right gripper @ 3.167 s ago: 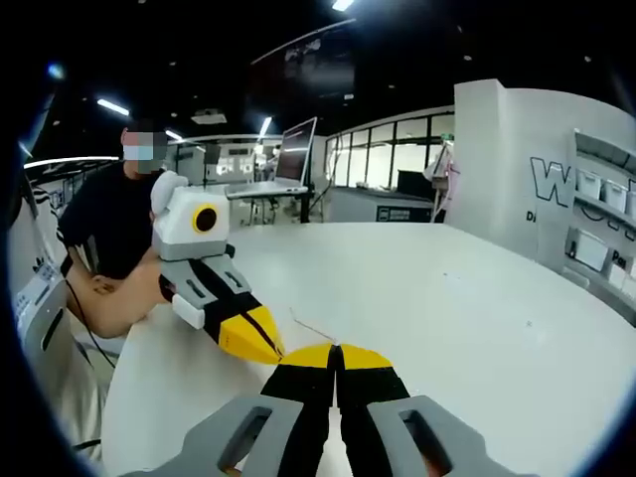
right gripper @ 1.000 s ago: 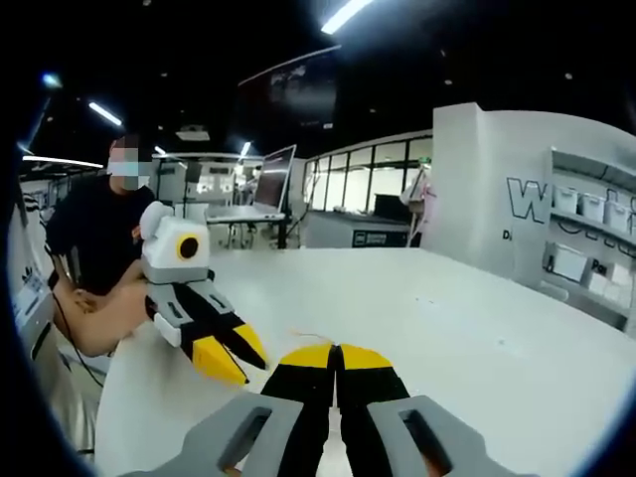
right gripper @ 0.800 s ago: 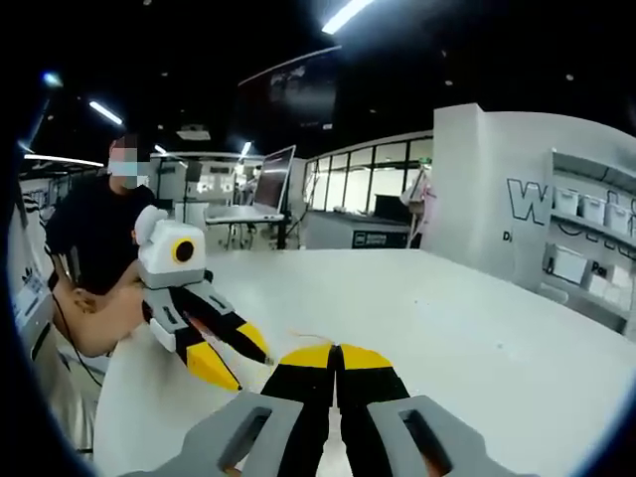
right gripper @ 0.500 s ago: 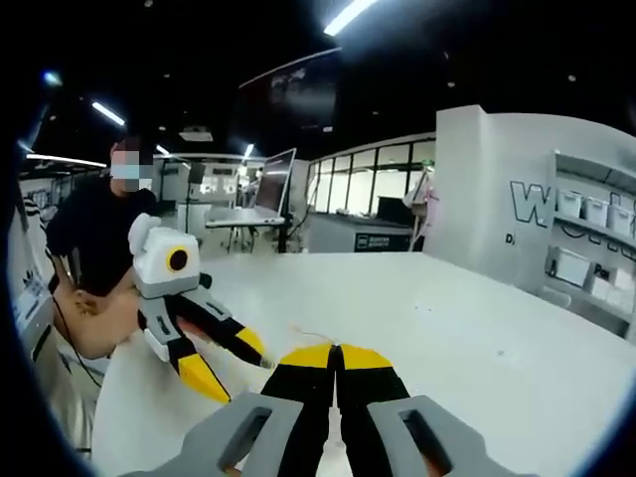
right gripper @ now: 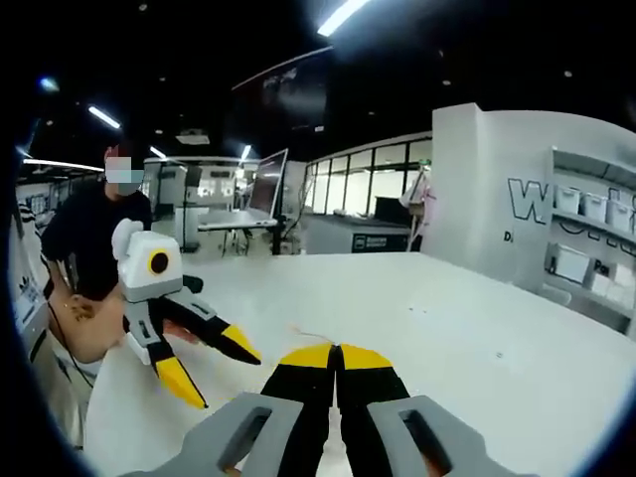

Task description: Open the resealable bag by pulling the two sides of the seal apart until the entire bag opening is separated and visibly accessible.

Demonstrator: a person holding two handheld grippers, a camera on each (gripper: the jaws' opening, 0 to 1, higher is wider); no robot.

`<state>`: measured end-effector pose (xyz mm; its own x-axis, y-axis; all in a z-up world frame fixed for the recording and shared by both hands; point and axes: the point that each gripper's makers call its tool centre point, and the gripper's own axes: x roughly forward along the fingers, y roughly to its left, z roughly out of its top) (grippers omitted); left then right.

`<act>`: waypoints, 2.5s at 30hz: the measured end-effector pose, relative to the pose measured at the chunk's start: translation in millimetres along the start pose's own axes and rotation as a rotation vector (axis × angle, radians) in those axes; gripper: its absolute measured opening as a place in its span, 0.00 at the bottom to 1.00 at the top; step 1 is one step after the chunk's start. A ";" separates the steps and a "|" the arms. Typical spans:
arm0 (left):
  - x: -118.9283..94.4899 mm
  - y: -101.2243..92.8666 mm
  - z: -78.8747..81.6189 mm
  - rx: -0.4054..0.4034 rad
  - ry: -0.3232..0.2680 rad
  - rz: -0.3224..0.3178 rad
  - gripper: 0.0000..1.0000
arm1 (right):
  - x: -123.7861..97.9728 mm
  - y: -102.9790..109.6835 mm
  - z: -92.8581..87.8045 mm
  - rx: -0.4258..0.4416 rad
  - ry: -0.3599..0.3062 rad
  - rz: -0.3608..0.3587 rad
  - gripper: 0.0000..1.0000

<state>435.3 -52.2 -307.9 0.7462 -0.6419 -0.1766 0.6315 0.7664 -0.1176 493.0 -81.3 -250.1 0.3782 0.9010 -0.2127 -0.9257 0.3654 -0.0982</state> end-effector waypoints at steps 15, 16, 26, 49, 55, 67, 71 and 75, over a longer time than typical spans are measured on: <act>-1.6 5.6 1.6 0.015 -0.010 0.033 0.51 | 9.2 -25.7 0.0 0.009 0.002 -0.018 0.00; -1.6 5.6 1.3 0.016 -0.009 0.033 0.51 | 10.0 -27.2 0.0 0.009 0.001 -0.020 0.00; -1.4 6.8 1.6 0.014 -0.010 0.040 0.52 | 16.3 -37.4 0.9 -0.008 -0.007 -0.036 0.00; 3.5 7.2 -4.4 0.026 0.009 0.053 0.55 | 37.1 -71.5 1.8 -0.017 -0.017 -0.063 0.00; 3.2 13.4 -5.9 0.050 0.019 0.089 0.57 | 40.4 -80.3 3.4 -0.014 -0.029 -0.065 0.00; 1.8 17.1 -6.7 0.047 0.023 0.104 0.58 | 50.4 -94.1 1.3 -0.051 -0.032 -0.067 0.00; 1.6 17.0 -8.1 0.046 0.029 0.101 0.58 | 54.2 -99.0 2.3 -0.053 -0.036 -0.075 0.00; 1.2 17.4 -8.1 0.049 0.030 0.104 0.58 | 56.5 -104.6 5.7 -0.057 -0.039 -0.076 0.00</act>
<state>445.5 -39.5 -318.1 0.8022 -0.5573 -0.2144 0.5609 0.8264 -0.0496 611.2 -67.2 -246.2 0.4455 0.8800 -0.1648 -0.8918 0.4200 -0.1681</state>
